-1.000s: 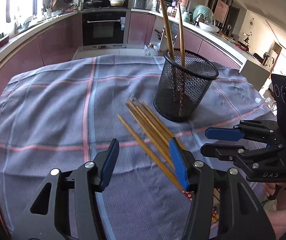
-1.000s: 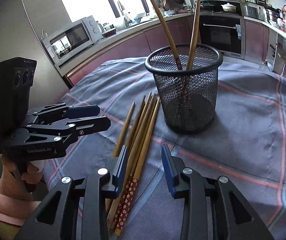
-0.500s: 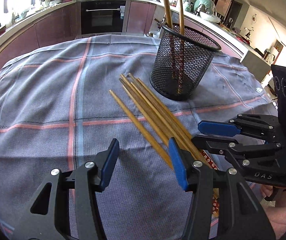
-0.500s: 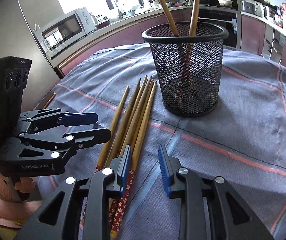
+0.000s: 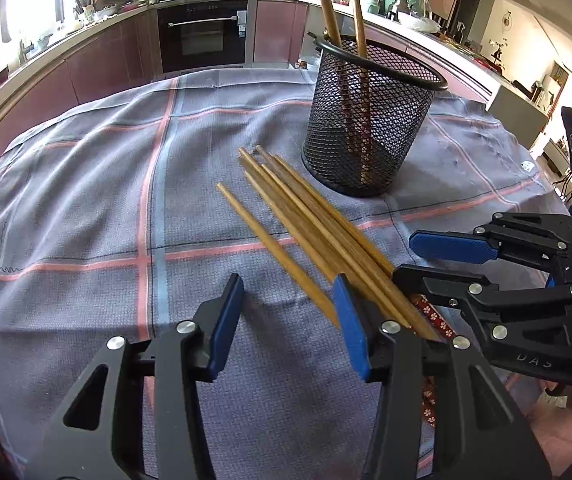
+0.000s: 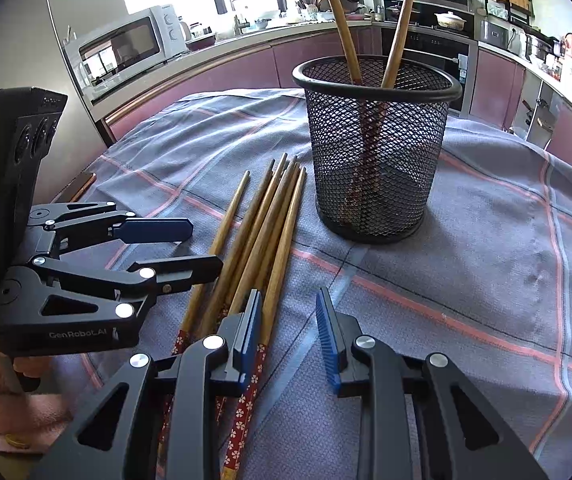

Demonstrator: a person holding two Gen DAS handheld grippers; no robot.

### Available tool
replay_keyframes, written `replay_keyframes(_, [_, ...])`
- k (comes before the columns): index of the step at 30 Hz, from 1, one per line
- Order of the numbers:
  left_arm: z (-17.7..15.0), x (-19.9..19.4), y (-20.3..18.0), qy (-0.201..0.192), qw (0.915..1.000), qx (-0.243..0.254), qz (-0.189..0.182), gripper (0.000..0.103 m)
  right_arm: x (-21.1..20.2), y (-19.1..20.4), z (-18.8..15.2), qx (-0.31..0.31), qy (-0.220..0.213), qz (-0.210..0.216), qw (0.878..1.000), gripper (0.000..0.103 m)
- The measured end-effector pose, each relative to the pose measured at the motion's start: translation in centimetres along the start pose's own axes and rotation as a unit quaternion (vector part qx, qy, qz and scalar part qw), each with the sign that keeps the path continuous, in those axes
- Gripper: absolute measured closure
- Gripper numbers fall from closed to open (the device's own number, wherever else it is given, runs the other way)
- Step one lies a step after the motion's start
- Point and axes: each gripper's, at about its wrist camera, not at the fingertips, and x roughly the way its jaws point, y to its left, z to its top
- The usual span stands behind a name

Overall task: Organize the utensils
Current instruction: 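Move both grippers back down over the remaining chopsticks on the cloth, then close the left gripper on a chopstick while the right gripper grasps another chopstick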

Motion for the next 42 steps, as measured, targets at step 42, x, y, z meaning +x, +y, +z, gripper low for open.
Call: replay_keyframes(42, [0.7, 0.2, 2.0, 0.004, 0.9994, -0.033, 0.004, 0.094, 1.7, 0.3, 2.3, -0.009, 0.002, -0.018, 1.0, 0.098])
